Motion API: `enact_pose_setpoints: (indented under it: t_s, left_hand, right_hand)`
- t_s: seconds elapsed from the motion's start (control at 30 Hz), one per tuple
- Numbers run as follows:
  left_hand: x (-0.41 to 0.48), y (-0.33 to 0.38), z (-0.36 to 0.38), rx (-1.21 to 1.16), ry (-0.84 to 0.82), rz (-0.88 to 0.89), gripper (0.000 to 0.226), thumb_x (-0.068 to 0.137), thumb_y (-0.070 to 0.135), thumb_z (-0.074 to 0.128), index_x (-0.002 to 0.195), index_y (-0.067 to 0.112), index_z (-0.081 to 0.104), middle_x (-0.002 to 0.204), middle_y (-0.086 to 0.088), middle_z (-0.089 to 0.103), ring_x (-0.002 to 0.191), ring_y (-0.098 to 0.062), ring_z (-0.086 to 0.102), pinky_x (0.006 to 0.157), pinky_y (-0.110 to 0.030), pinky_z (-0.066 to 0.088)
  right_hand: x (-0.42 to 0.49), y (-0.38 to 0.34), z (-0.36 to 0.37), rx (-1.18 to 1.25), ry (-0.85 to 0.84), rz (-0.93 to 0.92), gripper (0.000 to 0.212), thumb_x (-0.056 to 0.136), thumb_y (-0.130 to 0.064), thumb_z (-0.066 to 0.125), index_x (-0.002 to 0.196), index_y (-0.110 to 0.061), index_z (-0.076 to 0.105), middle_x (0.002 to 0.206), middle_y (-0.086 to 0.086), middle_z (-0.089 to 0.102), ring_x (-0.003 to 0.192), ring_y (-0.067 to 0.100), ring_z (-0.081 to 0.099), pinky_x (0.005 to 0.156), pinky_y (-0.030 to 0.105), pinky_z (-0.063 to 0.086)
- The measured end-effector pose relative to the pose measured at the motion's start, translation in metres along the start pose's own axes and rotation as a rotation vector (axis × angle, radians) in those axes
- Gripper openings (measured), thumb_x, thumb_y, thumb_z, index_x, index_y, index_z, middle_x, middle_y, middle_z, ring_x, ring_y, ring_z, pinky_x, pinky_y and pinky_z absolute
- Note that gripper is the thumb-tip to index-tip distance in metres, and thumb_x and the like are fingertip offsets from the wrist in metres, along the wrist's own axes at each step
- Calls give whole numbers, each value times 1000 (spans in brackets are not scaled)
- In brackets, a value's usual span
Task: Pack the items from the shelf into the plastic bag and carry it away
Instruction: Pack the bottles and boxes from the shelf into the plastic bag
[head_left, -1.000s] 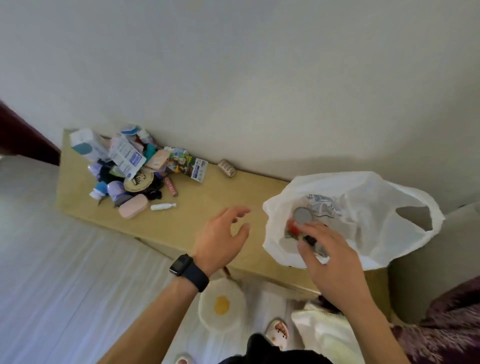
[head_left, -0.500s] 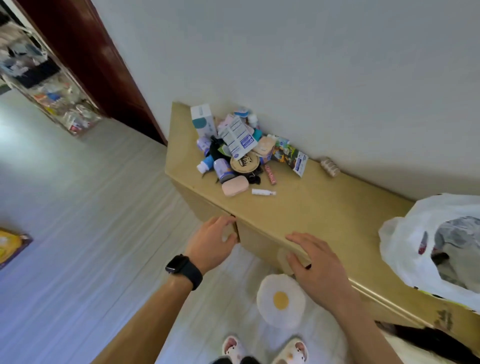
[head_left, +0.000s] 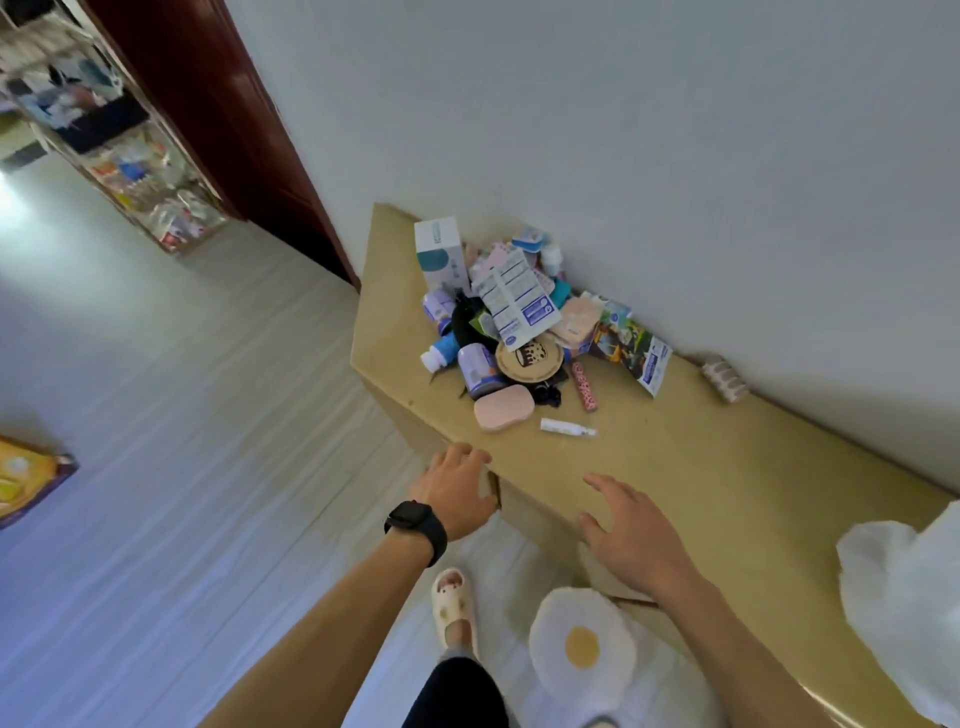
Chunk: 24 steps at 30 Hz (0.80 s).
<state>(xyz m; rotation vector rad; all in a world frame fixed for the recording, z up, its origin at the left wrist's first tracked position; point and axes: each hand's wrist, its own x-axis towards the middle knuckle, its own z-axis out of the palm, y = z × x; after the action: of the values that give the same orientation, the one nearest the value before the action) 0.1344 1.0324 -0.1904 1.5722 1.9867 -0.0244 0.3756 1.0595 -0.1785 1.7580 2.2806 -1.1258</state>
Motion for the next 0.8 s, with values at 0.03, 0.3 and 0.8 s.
enact_pose_setpoints:
  t_s: [0.03,0.3,0.8]
  left_hand:
    - [17,-3,1,16,-22,9,58,87,40,60,140,28,41,149,-1,36,132,-27,38,105,-41,39]
    - [153,-17,19,329,-199,241,74,88,28,58,151,26,19,159,-10,12,142,-33,21,111,-45,30]
    - [173,-18,41,438,0,378,63,64,2,72,122,21,57,121,-16,54,95,-40,50,70,-43,55]
  right_hand:
    - [20,0,5,-11,-20,36,56,96,-36,52,148,-24,38,149,0,44,134,23,42,109,34,35]
    - [137,-1,36,-117,-30,259,63,96,-32,46,153,-30,19,162,2,11,120,34,51,93,40,48]
    - [157,6,54,-144,-78,596,36,104,-38,33,126,-11,42,122,11,51,106,36,61,72,37,39]
